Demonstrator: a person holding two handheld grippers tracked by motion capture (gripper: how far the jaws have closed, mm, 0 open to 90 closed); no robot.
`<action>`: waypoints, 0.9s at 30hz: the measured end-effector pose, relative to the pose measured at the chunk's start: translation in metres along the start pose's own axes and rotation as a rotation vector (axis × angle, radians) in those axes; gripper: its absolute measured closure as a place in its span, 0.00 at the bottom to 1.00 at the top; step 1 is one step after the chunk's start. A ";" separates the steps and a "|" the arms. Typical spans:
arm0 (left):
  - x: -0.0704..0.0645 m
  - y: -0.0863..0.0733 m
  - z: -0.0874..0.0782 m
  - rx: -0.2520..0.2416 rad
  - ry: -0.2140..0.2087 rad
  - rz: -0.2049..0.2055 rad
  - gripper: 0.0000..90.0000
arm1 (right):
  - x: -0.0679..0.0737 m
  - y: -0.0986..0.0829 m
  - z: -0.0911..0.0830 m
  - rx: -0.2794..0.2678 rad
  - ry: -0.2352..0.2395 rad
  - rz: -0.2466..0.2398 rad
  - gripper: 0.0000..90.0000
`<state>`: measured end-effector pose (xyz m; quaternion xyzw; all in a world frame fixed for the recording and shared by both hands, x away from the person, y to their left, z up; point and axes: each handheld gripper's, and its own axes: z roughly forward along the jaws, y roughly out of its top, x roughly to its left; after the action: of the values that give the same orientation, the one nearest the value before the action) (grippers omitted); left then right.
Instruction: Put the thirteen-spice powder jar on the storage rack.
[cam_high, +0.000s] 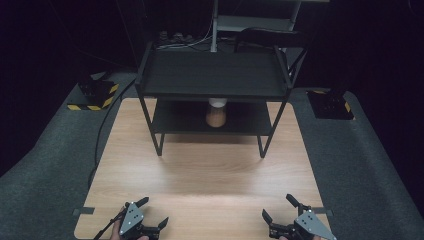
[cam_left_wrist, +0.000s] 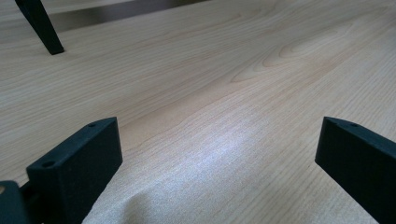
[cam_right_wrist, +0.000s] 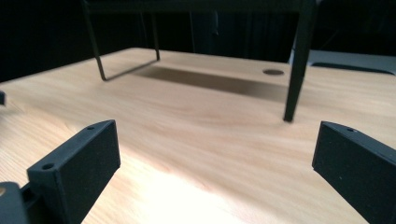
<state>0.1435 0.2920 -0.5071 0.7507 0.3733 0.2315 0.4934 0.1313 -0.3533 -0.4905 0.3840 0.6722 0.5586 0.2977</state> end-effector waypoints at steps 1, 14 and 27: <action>0.000 0.000 0.000 0.000 0.000 0.001 0.01 | -0.001 -0.002 -0.001 0.008 -0.006 0.005 0.00; 0.000 0.001 0.000 0.004 0.002 -0.002 0.01 | -0.012 -0.016 0.006 0.152 -0.052 0.010 0.01; 0.000 0.000 -0.001 0.003 -0.002 0.005 0.01 | -0.011 -0.008 0.016 0.242 -0.063 -0.017 0.02</action>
<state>0.1428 0.2924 -0.5068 0.7527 0.3713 0.2312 0.4921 0.1492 -0.3549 -0.5019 0.4287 0.7282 0.4586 0.2749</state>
